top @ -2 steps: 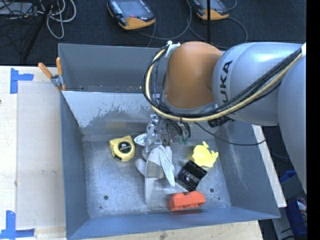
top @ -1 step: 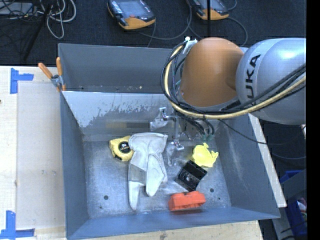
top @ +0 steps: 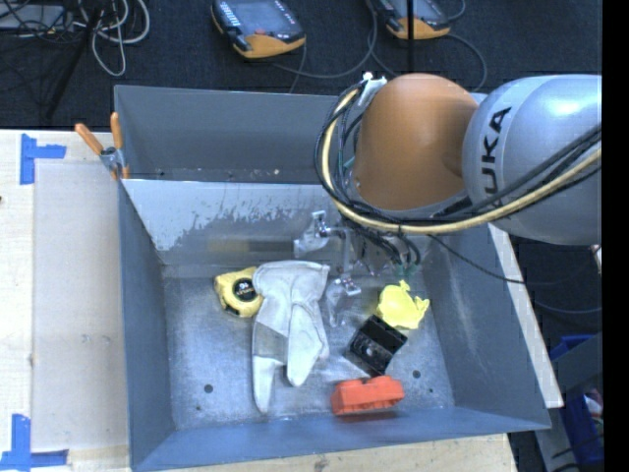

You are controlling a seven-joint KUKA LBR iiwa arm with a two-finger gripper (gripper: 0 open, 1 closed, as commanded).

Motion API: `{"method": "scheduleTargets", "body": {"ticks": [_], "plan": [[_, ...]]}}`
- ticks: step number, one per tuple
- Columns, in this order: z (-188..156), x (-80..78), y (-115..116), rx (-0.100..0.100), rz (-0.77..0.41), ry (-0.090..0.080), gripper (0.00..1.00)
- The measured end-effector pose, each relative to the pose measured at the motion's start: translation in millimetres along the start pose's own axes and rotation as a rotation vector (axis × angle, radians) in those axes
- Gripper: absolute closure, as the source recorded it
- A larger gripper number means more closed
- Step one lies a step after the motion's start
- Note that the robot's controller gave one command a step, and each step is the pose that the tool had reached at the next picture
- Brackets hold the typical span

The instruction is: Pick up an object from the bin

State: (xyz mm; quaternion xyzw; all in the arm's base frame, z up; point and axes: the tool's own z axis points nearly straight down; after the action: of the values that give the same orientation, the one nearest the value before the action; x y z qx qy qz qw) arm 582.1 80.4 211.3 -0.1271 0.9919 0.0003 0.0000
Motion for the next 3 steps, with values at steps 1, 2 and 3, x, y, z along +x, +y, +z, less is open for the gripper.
{"method": "scheduleTargets", "body": {"ticks": [1, 2, 3], "plan": [[37.5, 36.2, 50.0, 0.002, -0.025, -0.003, 0.00], [49.6, 76.1, 75.1, -0.004, -0.087, 0.007, 0.00], [82.1, 89.2, 54.1, 0.001, -0.136, -0.008, 0.00]]}}
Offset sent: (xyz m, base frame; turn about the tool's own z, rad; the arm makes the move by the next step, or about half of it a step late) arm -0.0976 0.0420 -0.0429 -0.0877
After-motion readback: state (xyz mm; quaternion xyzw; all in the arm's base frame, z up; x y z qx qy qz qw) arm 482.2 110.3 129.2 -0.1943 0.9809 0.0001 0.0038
